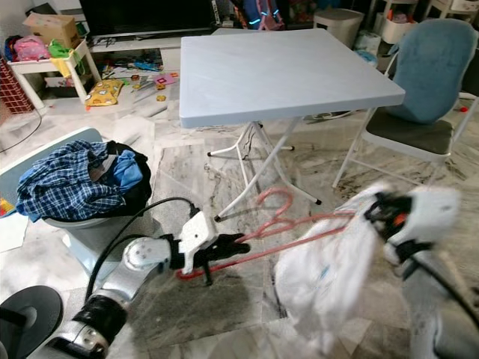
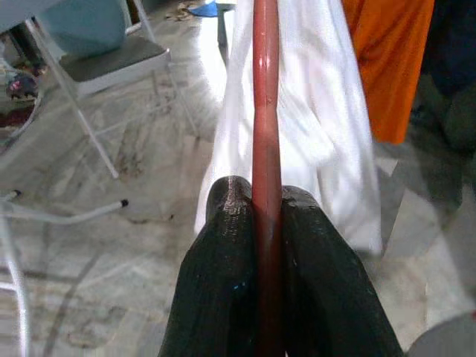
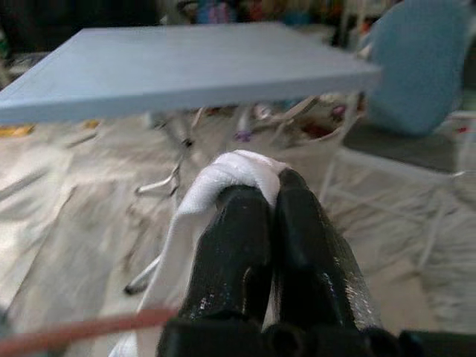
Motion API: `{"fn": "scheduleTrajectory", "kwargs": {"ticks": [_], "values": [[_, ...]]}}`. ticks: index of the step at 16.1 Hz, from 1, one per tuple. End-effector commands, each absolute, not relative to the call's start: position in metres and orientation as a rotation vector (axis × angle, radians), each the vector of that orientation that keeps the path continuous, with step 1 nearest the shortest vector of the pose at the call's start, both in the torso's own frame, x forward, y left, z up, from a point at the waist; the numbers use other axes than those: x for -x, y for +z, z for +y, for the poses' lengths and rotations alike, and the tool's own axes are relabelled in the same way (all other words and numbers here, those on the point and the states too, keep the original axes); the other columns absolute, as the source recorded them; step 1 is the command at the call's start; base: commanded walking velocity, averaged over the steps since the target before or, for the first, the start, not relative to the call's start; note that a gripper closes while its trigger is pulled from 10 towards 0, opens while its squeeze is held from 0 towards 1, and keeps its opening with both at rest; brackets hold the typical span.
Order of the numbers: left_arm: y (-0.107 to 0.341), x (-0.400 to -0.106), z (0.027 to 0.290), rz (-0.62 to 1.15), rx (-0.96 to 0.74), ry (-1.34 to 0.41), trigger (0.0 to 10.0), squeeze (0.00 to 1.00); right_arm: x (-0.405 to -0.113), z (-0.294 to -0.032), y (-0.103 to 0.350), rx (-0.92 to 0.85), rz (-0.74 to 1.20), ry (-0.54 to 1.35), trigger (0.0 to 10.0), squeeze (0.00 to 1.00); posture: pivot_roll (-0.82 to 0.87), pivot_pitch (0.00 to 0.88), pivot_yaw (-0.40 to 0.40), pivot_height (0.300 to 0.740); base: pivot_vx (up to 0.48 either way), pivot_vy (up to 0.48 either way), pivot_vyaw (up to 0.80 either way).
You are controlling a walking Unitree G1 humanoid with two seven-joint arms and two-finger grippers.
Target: Hang hanger
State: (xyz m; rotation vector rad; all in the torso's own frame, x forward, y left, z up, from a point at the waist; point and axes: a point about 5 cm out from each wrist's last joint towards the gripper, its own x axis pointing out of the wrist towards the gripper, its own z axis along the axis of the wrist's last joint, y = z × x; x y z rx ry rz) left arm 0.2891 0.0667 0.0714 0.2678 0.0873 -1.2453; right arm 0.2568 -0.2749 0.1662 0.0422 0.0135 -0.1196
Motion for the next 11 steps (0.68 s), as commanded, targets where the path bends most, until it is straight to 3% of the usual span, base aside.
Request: {"fn": "scheduleTrajectory", "kwargs": {"ticks": [1, 5, 8, 10, 11], "values": [[0.075, -0.285, 0.066, 0.055, -0.307, -1.284, 0.0, 0.00, -0.262, -0.287, 0.187, 0.002, -0.049, -0.242, 0.0, 0.00, -0.06, 0.000, 0.001, 0.740, 0.000, 0.000, 0.00], [0.089, -0.278, 0.063, -0.051, -0.242, -1.319, 0.0, 0.00, -0.268, -0.309, 0.171, 0.134, 0.103, -0.512, 0.0, 0.00, -0.05, 0.000, -0.009, 0.740, 0.000, 0.000, 0.00], [0.103, -0.287, 0.069, -0.137, -0.190, -1.161, 0.0, 0.00, -0.259, -0.315, 0.149, 0.150, 0.194, -0.605, 0.0, 0.00, -0.04, 0.000, -0.014, 0.740, 0.000, 0.000, 0.00], [0.108, -0.303, 0.079, -0.132, -0.116, -0.924, 0.0, 0.00, -0.252, -0.313, 0.147, 0.095, 0.163, -0.601, 0.0, 0.00, -0.04, 0.000, -0.012, 0.740, 0.000, 0.000, 0.00], [0.109, -0.305, 0.080, -0.130, -0.098, -0.887, 0.0, 0.00, -0.252, -0.311, 0.148, 0.076, 0.145, -0.587, 0.0, 0.00, -0.04, 0.000, -0.011, 0.740, 0.000, 0.000, 0.00]]}}
